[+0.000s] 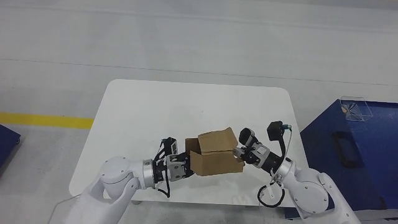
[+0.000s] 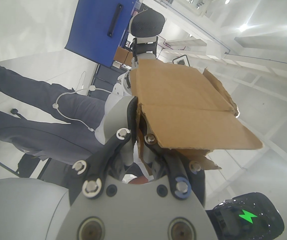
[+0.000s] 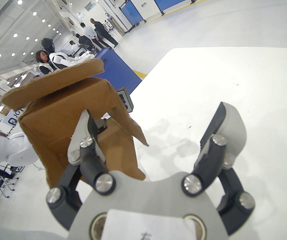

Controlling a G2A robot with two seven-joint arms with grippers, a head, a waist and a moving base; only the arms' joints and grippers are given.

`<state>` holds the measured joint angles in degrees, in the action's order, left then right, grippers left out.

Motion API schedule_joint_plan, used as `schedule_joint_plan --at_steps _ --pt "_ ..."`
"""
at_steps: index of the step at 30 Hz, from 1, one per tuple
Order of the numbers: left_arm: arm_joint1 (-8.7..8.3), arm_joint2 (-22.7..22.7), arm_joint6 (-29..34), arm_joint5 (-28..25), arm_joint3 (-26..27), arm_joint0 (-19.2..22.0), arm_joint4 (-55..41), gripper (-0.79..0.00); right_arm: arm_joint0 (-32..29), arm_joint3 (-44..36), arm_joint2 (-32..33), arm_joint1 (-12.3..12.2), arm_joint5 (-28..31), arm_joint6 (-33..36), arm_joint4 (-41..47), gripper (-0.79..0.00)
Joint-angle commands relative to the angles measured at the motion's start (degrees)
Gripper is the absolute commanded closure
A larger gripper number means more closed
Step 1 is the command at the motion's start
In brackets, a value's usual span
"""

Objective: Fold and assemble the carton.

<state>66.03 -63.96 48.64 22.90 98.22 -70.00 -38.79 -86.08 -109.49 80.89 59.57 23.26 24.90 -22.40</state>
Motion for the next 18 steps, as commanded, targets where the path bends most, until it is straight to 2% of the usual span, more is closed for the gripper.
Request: schedule_joint_plan --at_steps 1,18 --pt "0.01 0.0 -0.2 -0.1 0.0 -0.1 0.0 0.0 -0.1 -0.1 0.2 0.0 0.0 0.3 0.1 -0.785" --pt "0.11 -1.9 -10.2 -10.9 2.4 -3.5 2.8 0.0 -4.6 -2.8 7.7 -0.7 1.2 0.0 1.8 -0.785"
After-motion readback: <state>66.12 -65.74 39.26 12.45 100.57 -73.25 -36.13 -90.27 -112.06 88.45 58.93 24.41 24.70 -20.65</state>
